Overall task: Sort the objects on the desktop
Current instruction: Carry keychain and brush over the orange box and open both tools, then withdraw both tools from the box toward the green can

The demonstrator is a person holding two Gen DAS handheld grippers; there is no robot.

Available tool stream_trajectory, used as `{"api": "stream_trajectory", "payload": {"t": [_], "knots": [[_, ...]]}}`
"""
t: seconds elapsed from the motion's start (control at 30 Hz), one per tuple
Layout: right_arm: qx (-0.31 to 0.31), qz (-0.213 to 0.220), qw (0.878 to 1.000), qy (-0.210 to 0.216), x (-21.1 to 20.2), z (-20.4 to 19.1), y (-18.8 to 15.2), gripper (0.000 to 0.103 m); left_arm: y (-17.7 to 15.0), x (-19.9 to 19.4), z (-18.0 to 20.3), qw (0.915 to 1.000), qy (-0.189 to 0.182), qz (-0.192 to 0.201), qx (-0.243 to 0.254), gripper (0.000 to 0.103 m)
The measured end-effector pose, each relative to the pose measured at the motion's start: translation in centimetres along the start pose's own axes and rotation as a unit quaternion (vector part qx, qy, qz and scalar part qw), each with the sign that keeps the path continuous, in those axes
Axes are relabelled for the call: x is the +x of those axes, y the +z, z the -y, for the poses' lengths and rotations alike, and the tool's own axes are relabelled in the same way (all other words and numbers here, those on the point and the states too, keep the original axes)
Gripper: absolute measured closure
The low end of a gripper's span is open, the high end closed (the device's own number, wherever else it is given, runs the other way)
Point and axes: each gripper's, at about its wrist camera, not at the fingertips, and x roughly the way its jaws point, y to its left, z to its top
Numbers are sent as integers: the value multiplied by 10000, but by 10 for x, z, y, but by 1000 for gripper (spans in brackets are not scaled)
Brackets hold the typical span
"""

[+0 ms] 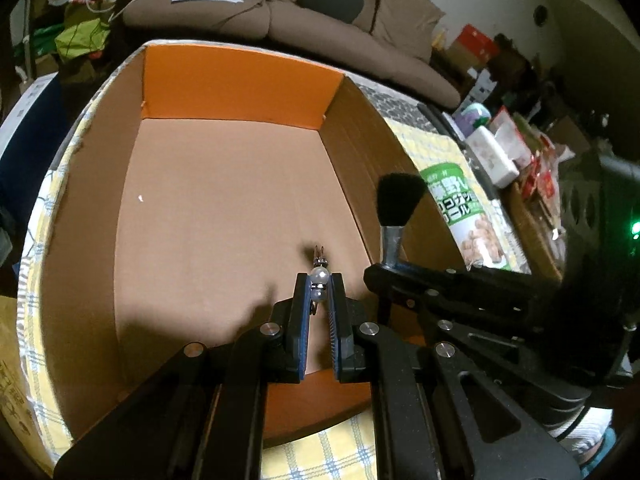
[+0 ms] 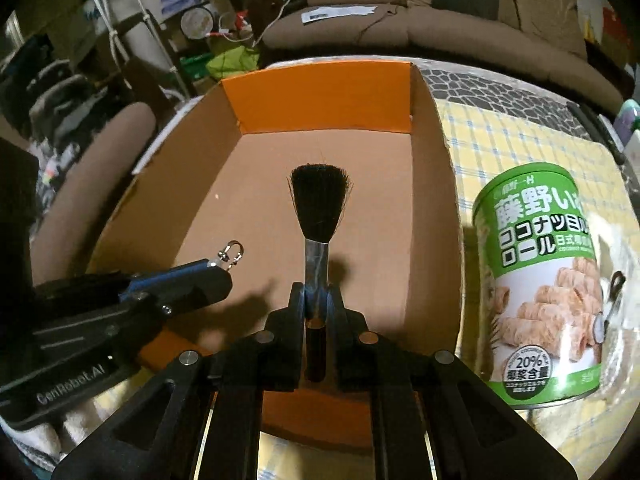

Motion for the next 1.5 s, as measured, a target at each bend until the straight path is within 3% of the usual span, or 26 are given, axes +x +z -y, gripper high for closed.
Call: {"api": "stream_trajectory", "payload": {"t": [0.13, 0.27, 0.3, 0.57, 0.77, 1.0, 1.07, 1.13, 1.2, 1.3, 1.37, 1.5], "knots": [[28, 79, 10000, 3, -4, 2, -1, 95, -1, 3, 6, 10000, 0, -22, 88, 95], [246, 314, 9992, 28, -19, 14, 3, 74, 0, 7, 7, 9999, -15, -44, 104, 95], [301, 353, 9989, 56, -22, 17, 3, 73, -1, 8, 7, 9999, -19, -61, 95, 95], [774, 795, 9936, 202, -44, 36, 5, 73, -4, 17, 8, 9998, 68, -140, 151, 95], [755, 745, 9941, 213, -43, 35, 4, 73, -5, 23, 5, 9991, 351, -190, 144, 94], [728, 709, 9946, 214, -40, 34, 2, 72, 0, 14, -7, 9997, 171, -94, -172, 74], [733, 708, 9946, 203, -40, 34, 2, 72, 2, 4, -15, 9993, 106, 77, -351, 62], [736, 709, 9945, 211, -40, 34, 1, 72, 5, -3, -23, 9984, 68, 224, -505, 34], [750, 711, 9944, 205, -40, 34, 0, 69, 6, -9, -29, 9975, 41, 307, -642, 20], [774, 715, 9939, 335, -40, 36, -1, 55, 7, -9, -32, 9971, -25, 311, -696, 19], [761, 753, 9930, 503, -40, 37, -1, 40, 7, -7, -29, 9975, -7, 307, -632, 18], [411, 955, 9941, 313, -45, 27, -1, 32, 8, -12, -20, 9977, 151, 504, -427, 7]]}}
